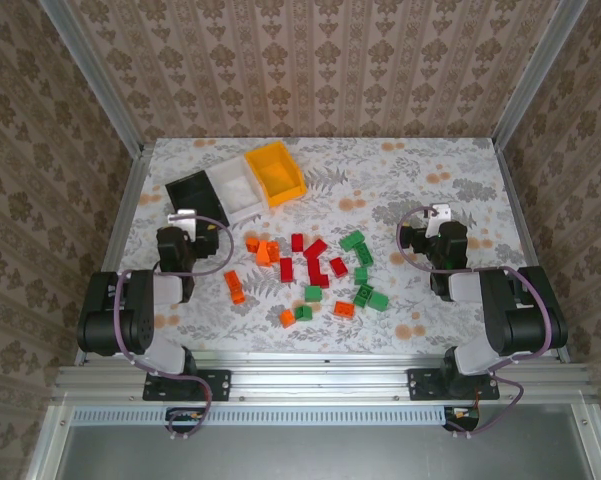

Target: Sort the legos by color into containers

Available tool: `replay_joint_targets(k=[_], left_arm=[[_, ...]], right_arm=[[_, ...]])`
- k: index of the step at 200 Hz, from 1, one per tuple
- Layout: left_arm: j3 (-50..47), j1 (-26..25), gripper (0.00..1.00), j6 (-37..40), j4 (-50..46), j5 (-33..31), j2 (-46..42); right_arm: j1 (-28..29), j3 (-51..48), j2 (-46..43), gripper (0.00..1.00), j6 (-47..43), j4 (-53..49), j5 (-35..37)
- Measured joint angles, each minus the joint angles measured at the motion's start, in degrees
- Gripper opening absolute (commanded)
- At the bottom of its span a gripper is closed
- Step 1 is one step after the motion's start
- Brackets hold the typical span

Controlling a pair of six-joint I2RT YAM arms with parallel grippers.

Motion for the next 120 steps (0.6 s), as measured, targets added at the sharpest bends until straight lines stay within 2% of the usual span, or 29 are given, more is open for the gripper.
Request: replay_joint_targets(k=[22,42,76,99,120], left_arm=[[0.6,-0.1,1.00,0.0,-1.2,0.0,0.0],[5.3,-1.6,1.00,0.9,-11.7,-1.3,-3.1],[18.3,-6.6,1.00,1.0,-29.6,-5.9,-17.0],[28.3,-7.4,1.00,-8.4,-40.3,-11.3,-25.0],[33.4,-4.8,1.00,-19.4,-46.3,-12.1,-30.4]], right_arm=[[0.0,0.0,0.0,1.00,0.0,0.0,0.0],[0.2,0.5,0.0,1.00,0.5,-0.9,1.6],[3.3,9.6,-5.4,1.00,1.1,-17.9,8.0],[6.8,22.5,-11.2,1.00,5.1,-33.5,12.3],[5.6,27.3,-16.2,1.00,13.7,-37.2,11.5]])
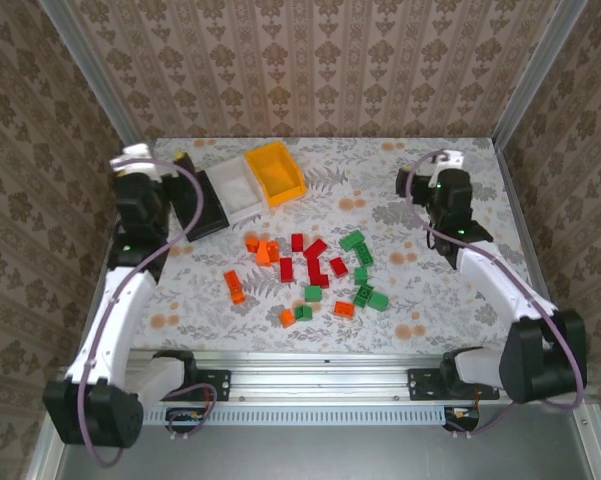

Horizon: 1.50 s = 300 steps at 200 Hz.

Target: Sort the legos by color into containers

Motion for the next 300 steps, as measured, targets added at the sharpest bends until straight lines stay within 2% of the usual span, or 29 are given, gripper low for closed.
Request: replay_joint_targets(k=[16,27,36,43,71,102,140,156,170,212,239,268,300], left_arm=[[-2.5,3.5,0.99,-7.3,-0.5,0.6,-3.7],[-4.5,6.3,0.81,-11.0,-1.7,1.9,-4.7],[-4.4,8.1,0.79,-12.8,-4.3,2.3,-3.1],[-2.6,9.0,0.78,-14.0,-7.8,2.4,-0.2],[13.8,9.6,0.56,-15.3,-21.4,5.1,20.1],[26.4,9.7,0.53,-15.0,-31.2,7.0,37.9],[32.2,9.9,0.47,-14.7,-38.9,6.9,50.0],[33.3,9.9,0.45,-14.5,-40.3,6.9,52.5],[34.2,9.9,0.38,-13.9,-40.8,7.0,54.4],[36.2,9.0,0.31,-11.2,-40.8,6.1,59.2],[36.3,6.5,0.21,-7.6,-40.7,2.8,59.6],[36.7,3.5,0.18,-4.1,-39.6,0.3,59.7],[38.1,0.4,0.07,-1.2,-37.0,-1.2,61.2]], right_arm=[[-4.0,-2.4,-2.8,0.97,6.0,-0.2,-3.8],[-6.1,-3.3,-2.4,0.91,8.7,-2.5,-5.5],[-6.8,-3.4,-1.3,0.87,10.4,-5.0,-6.4],[-6.8,-3.4,-0.3,0.84,11.2,-6.7,-7.3],[-6.4,-3.4,2.5,0.72,13.2,-10.0,-11.4],[-5.5,-3.4,4.0,0.73,13.5,-11.7,-13.6],[-5.0,-3.4,4.0,0.73,13.4,-12.3,-14.4],[-5.0,-3.4,4.0,0.72,13.4,-12.3,-14.6],[-4.8,-3.3,4.2,0.72,13.5,-12.2,-14.6],[-3.6,-3.2,5.2,0.69,13.4,-12.3,-16.1],[-1.8,-2.3,5.7,0.69,13.3,-13.6,-16.3],[1.0,-1.0,5.8,0.69,12.8,-15.0,-16.3],[3.8,-0.6,6.2,0.69,12.1,-15.9,-16.2]])
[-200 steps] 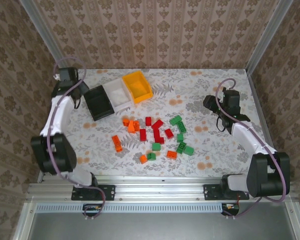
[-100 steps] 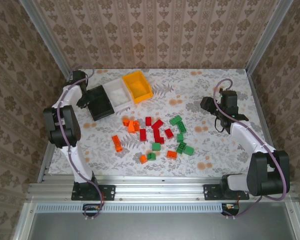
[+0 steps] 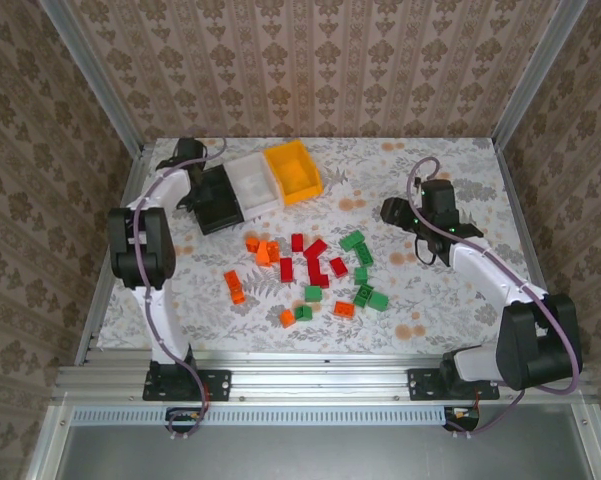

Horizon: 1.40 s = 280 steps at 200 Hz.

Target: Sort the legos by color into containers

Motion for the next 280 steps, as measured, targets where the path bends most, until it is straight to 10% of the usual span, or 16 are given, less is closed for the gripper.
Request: replay_joint_targets(k=[210,240,280], left_arm=[[5.2,-11.4,0.18,9.0,5.4,3.7,4.6],[5.1,-11.4,0.34,8.9,4.3,3.8,4.7],[1.3,-11.4,0.80,8.4,3.7,4.4,1.0]], right_arm=[[15.8,5.1,14.1,0.69,-4.1,-12.9,8.2],[16.5,7.0,18.1,0.63,-5.3,-13.3,9.0],[16.6,7.8,20.4,0.59,-5.4,-14.1,9.7]])
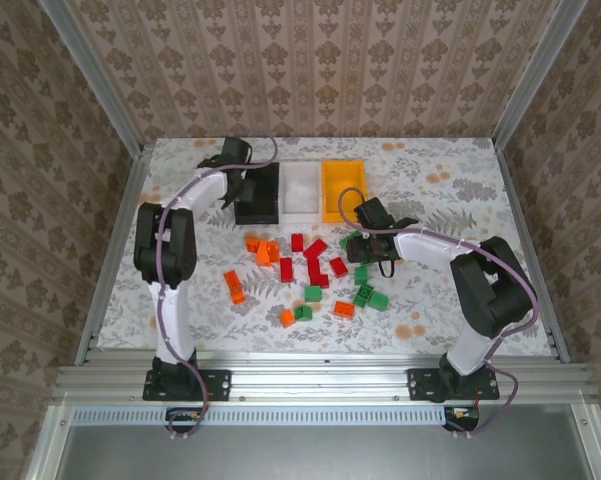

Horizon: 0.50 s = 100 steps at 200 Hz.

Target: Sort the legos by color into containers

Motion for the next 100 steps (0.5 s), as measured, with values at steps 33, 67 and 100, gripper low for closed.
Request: replay_joint_targets(k=[33,67,100], left_arm=[[-8.6,0.0,0.91,-2.7,1.8,1.0,-13.4],[-25.6,-0.1,0.93,-8.2,8.8,2.1,-32.7],[-39.3,-0.1,0.94,-13.5,11.6,2.9,-41.8]], right_arm=[[0.1,0.2,1.2,0.54,-0.4,-0.1,1.5],[0.3,0.5,3.5,0.38,-1.5,-0.2,2.7],[1.2,0.5,3.6,0.25,-1.7,-0.2,4.0]])
